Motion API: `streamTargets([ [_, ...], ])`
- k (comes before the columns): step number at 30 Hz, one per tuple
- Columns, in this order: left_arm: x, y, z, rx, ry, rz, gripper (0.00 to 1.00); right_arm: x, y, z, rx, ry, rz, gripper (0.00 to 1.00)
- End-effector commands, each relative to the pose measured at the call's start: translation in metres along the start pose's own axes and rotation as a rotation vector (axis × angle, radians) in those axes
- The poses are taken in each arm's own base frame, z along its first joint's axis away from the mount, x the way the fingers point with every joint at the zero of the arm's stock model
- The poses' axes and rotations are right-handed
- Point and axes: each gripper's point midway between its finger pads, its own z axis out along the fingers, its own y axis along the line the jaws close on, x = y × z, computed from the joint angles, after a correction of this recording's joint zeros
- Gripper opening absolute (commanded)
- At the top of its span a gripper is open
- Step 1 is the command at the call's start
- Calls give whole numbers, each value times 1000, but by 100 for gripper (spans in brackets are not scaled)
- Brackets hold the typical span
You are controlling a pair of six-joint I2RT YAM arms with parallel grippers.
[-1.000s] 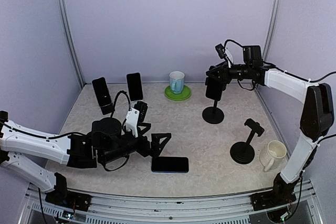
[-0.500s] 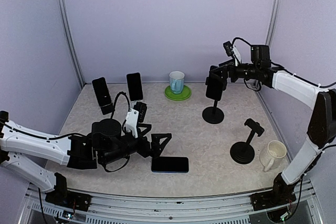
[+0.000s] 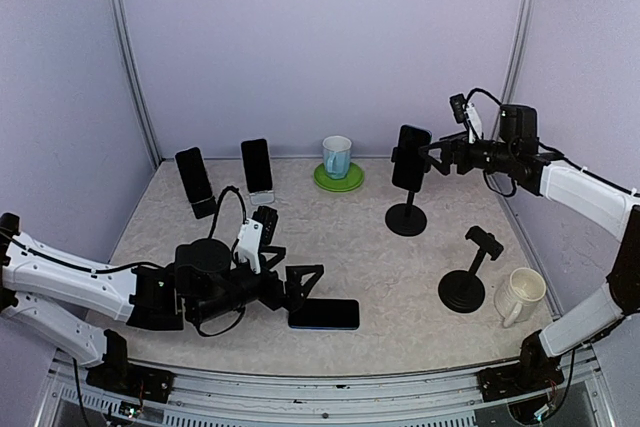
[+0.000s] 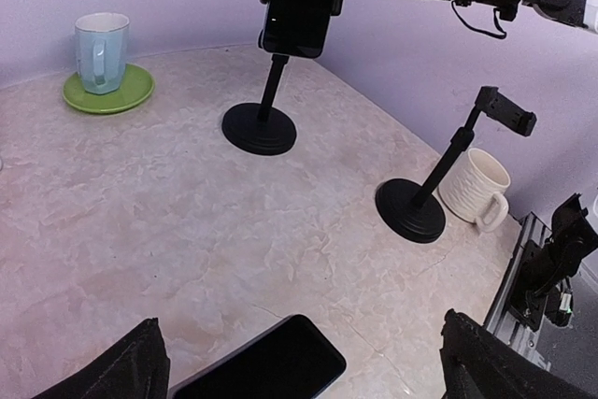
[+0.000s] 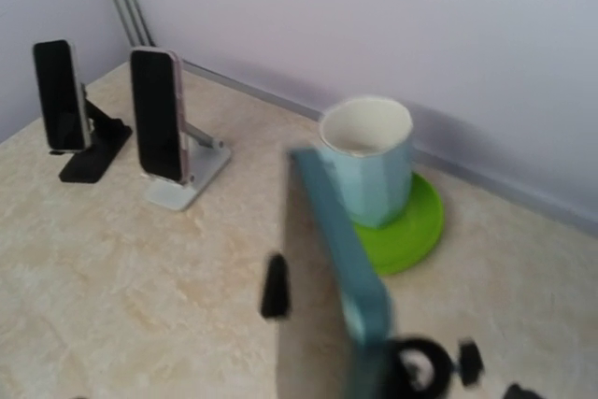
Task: Place the phone on the phone stand
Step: Move the phone stand with the phone to the center of the board.
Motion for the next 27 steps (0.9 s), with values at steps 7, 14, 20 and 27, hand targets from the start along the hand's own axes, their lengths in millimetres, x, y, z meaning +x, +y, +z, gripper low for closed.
streamTargets([
  [7,-5,-2,-7,6,-38,-26,99,17,-19,-4,15,1,104,82],
  [14,-7,2,-13,-7,-46,-32,99,28,-20,8,-28,25,141,72],
  [20,-15,8,-23,-32,-67,-34,99,31,-22,14,-39,36,151,65],
  [27,-17,18,-32,-62,-78,-43,99,35,-18,16,-72,41,165,46],
])
